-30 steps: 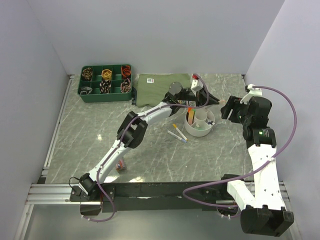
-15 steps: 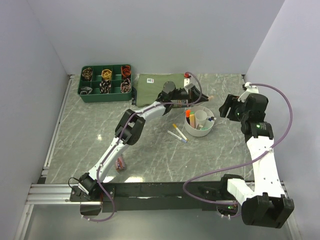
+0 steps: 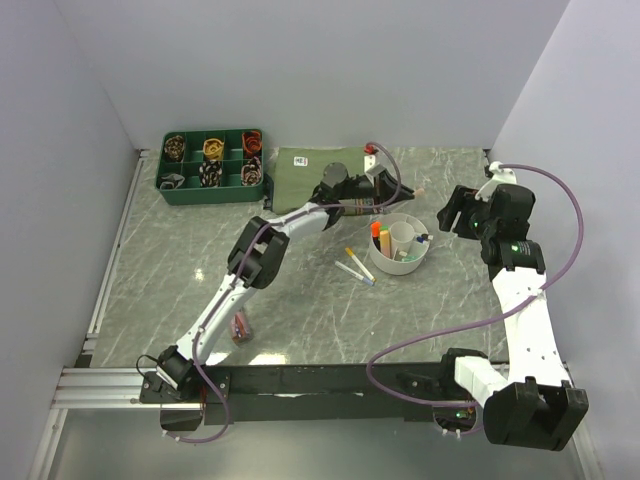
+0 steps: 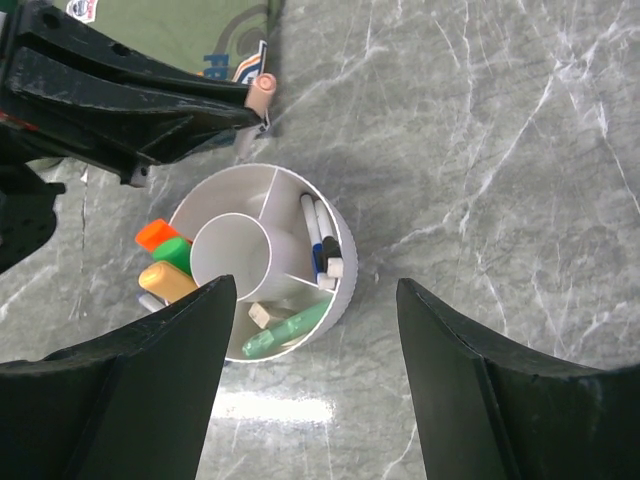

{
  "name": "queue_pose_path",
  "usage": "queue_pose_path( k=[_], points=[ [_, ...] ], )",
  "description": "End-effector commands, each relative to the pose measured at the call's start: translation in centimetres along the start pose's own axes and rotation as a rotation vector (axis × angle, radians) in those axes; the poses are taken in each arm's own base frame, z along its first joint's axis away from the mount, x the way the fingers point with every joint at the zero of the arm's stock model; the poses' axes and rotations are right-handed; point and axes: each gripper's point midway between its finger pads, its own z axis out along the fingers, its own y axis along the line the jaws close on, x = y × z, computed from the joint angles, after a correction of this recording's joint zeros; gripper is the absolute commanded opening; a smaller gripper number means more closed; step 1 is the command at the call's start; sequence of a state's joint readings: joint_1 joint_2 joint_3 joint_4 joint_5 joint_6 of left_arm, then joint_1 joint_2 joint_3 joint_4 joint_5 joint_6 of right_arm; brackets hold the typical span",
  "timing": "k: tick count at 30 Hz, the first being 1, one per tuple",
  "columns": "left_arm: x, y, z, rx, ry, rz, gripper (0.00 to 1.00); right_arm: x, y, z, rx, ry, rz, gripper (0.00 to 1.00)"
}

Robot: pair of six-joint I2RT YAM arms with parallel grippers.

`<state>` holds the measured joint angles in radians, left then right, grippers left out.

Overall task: Sort the stationery into containers
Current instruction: Place the pen in the storage box.

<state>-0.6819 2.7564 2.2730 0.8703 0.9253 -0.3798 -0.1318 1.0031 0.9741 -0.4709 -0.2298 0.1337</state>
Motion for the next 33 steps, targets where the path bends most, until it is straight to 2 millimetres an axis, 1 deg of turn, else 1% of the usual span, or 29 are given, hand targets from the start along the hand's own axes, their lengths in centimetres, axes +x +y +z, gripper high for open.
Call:
queue_pose_path(
  k=[1,3,7,10,13,18,22,24,25,26,28,29,31,33],
  points=[
    [-10.9,-1.0,-0.6,0.006,-0.118,0.146,0.01,-1.6,0.3,-0.3,-0.014,-0.071,-0.004,0.73],
    [-11.6,-1.8,-1.0,0.011,-0.119,0.157,0.01,-1.7,0.3,-0.4,-0.014,-0.074,-0.004,0.73],
    [-12.5,-3.2,-1.3,0.037,-0.135,0.114,0.01,-1.4,0.2,-0.5,-0.012,-0.073,-0.005,0.73],
    [-12.2,-4.6,-1.2,0.072,-0.137,0.066,0.01,-1.2,0.1,-0.7,-0.009,-0.07,-0.006,0.73],
    [-11.5,-6.1,-0.8,0.108,-0.128,0.021,0.01,-1.2,0.0,-0.8,-0.004,-0.069,-0.013,0.73],
    [-9.4,-7.3,-0.4,0.129,-0.107,-0.055,0.01,-1.0,-0.1,-0.9,-0.003,-0.069,-0.015,0.73],
    [-7.8,-7.6,-0.1,0.137,-0.093,-0.082,0.01,-0.8,-0.3,-1.1,0.005,-0.062,-0.021,0.73],
    [-6.9,-7.3,0.0,0.133,-0.086,-0.09,0.01,-0.6,-0.3,-1.1,0.007,-0.058,-0.023,0.73],
    [-6.8,-7.1,0.0,0.129,-0.087,-0.088,0.01,-0.5,-0.3,-1.2,0.007,-0.056,-0.024,0.73],
    [-5.9,-6.9,0.0,0.125,-0.076,-0.1,0.01,-0.4,-0.4,-1.1,0.009,-0.052,-0.024,0.73],
    [-5.3,-6.5,0.0,0.116,-0.07,-0.098,0.01,-0.1,-0.5,-1.1,0.01,-0.046,-0.022,0.73],
    [-4.5,-6.2,-0.1,0.111,-0.064,-0.109,0.01,-0.1,-0.4,-1.1,0.008,-0.049,-0.022,0.73],
    [-4.4,-5.7,0.0,0.1,-0.065,-0.113,0.01,0.1,-0.6,-0.9,0.01,-0.043,-0.02,0.73],
    [-3.7,-5.1,-0.1,0.088,-0.062,-0.113,0.01,0.3,-0.6,-0.8,0.008,-0.038,-0.017,0.73]
  ],
)
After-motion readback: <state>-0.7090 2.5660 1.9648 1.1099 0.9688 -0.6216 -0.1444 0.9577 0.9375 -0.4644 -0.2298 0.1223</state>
